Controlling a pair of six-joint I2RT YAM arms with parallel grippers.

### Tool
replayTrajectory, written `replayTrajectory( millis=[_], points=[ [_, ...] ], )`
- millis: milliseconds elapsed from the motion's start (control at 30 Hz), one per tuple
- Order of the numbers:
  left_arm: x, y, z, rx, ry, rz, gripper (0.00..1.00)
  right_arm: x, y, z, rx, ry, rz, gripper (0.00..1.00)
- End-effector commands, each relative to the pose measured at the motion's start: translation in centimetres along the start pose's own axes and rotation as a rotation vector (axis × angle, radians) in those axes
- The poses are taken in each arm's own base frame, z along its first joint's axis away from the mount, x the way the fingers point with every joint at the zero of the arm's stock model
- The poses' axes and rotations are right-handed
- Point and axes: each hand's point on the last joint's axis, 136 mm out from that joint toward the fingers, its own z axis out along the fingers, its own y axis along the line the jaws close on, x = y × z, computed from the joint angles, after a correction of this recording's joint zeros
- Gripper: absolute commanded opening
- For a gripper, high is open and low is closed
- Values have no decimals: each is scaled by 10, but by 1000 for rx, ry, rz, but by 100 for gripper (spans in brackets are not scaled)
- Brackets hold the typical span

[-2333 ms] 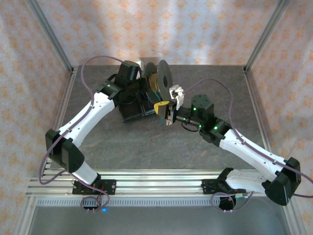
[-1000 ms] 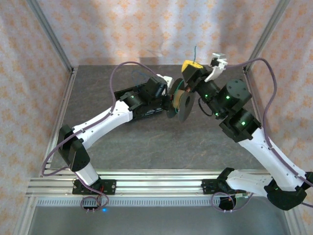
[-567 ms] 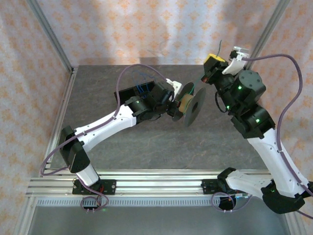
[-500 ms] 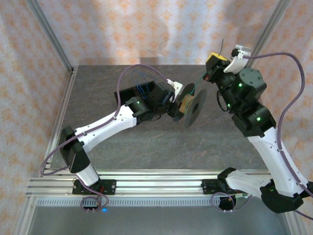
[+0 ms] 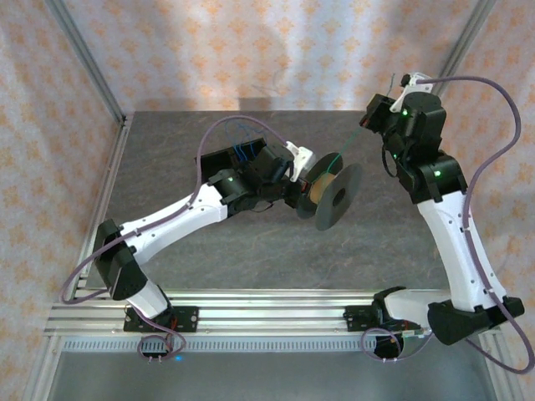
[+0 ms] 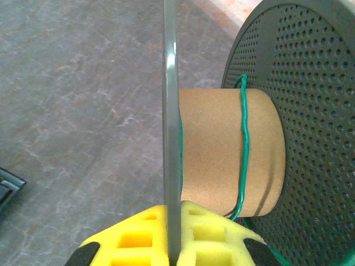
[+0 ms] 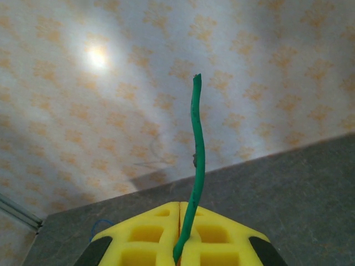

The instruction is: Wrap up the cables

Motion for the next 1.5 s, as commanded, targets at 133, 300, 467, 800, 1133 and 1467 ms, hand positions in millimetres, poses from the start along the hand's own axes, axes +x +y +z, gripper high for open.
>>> replayTrajectory(
  millis=[133, 300, 467, 800, 1133, 1467],
  points=[
    [-45, -24, -52, 194, -174, -54, 0, 11, -31, 17, 27, 92, 82, 0],
    [-52, -21, -65, 289, -213, -132, 0, 29, -57, 29, 48, 140, 159, 0],
    [-65, -14, -77, 395, -276, -232, 0, 46, -69, 39, 21, 178, 243, 0],
    [-100, -9, -111, 646, -409, -403, 0, 75, -76, 58, -82, 242, 377, 0],
    [-132, 22, -134, 849, -559, -610, 0, 84, -63, 59, -238, 207, 506, 0],
    [-136, 57, -111, 800, -611, -785, 0, 71, -53, 40, -376, 74, 608, 0]
  ],
)
